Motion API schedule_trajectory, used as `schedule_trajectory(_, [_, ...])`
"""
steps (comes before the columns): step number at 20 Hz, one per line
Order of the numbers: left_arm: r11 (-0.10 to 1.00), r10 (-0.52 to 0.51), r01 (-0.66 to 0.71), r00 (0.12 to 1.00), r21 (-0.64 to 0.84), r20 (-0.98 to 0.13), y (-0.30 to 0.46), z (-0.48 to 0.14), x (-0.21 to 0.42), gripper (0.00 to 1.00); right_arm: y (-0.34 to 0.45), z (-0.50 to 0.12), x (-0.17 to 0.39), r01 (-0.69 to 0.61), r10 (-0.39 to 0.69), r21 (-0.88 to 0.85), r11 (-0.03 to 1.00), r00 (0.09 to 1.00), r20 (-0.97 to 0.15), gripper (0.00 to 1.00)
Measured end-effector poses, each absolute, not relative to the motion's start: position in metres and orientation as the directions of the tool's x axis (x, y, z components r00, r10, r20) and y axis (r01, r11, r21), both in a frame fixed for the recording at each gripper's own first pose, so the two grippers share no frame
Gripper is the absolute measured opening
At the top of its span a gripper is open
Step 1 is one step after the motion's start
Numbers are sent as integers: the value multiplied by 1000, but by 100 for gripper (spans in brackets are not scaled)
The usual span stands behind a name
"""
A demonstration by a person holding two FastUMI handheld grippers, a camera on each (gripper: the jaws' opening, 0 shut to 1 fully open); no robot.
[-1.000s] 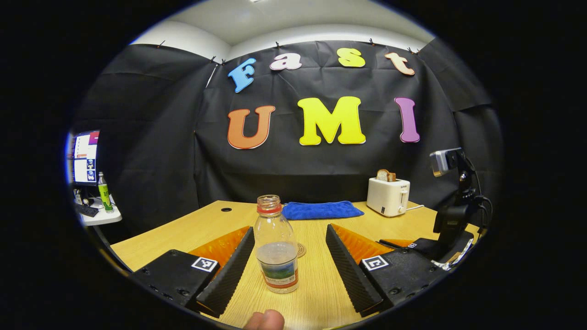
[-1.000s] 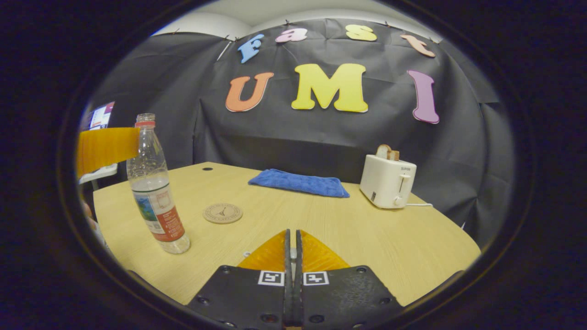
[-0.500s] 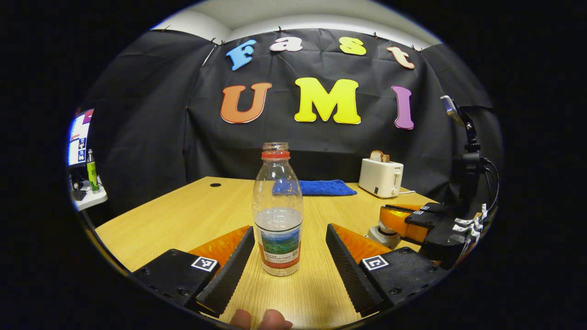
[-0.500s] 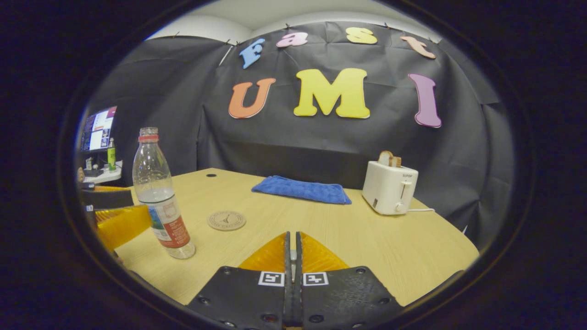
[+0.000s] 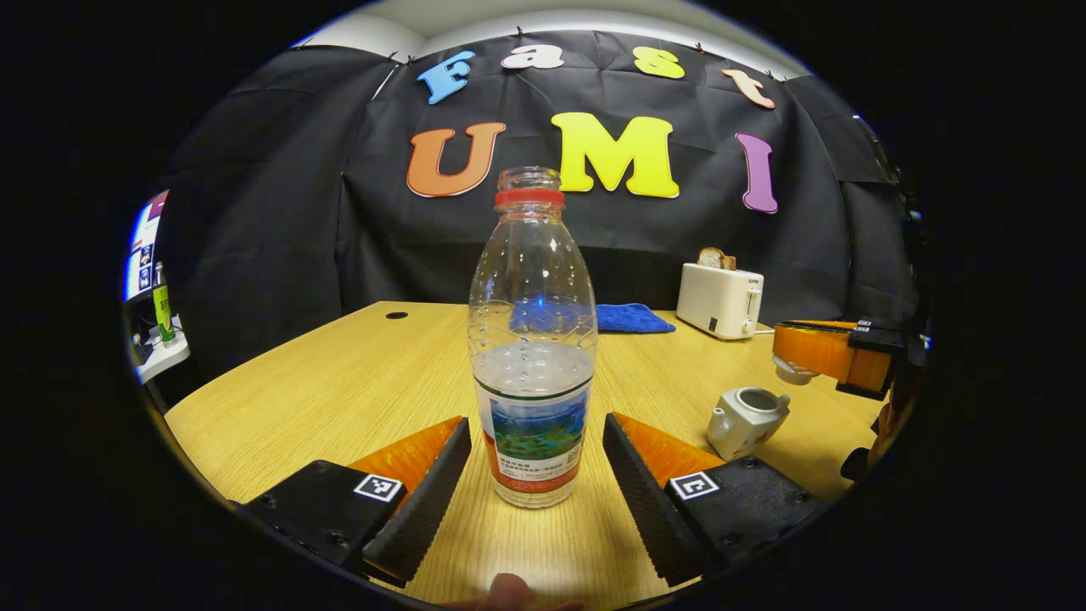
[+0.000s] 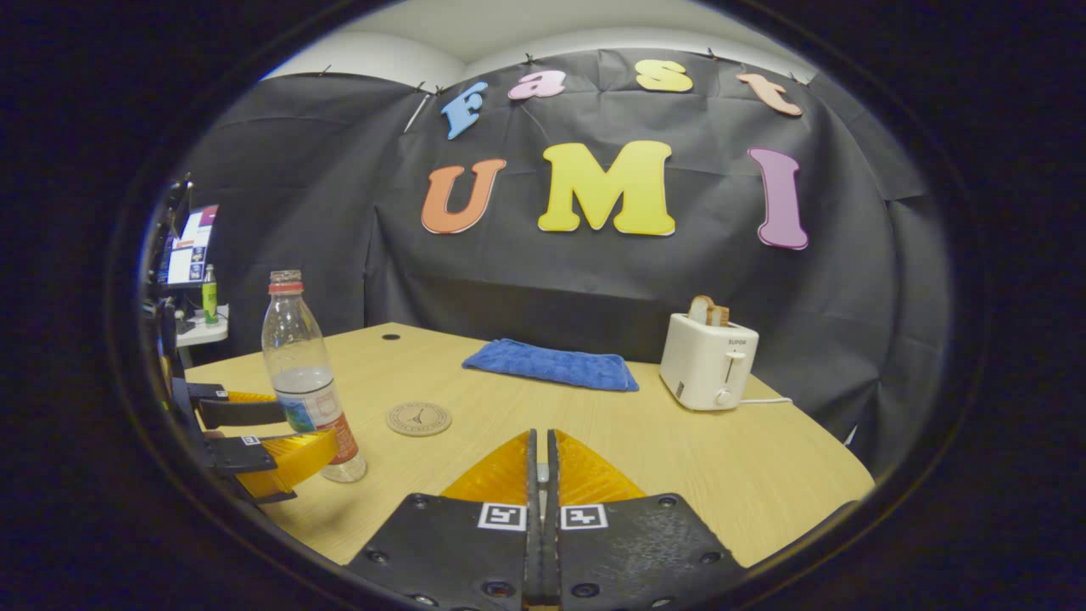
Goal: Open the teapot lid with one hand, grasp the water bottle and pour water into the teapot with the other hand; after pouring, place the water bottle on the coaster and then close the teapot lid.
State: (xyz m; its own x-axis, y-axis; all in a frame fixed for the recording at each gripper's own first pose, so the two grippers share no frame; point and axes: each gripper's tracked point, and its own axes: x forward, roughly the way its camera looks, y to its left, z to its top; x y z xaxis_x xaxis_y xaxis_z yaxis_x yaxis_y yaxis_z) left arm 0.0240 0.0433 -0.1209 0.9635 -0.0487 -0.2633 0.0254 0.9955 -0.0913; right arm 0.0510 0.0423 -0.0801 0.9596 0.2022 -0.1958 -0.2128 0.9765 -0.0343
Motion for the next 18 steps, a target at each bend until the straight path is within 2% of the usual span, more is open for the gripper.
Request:
schedule_trajectory(3, [997,-43,23,966,-80,-256,46,-120,26,98,34,-77,47,-204,194,-38,978,962,-191,0])
schedule_trajectory(6, [998,-45,32,967,-54,-251,43,-118,28,79,27,-76,46,-203,194,-31,979,963,-189,0])
schedule_trajectory(11, [996,-23,47,954,75,-298,39,-110,24,77,13,-71,40,-207,201,-13,978,962,-185,0])
schedule_trajectory(14, [960,0,79,958,268,-285,35,-96,25,76,-3,-70,35,-203,197,-15,979,962,-187,0])
schedule_trajectory(18, [813,19,121,972,570,-234,40,-77,30,75,-32,-66,30,-179,173,-16,984,969,-175,0])
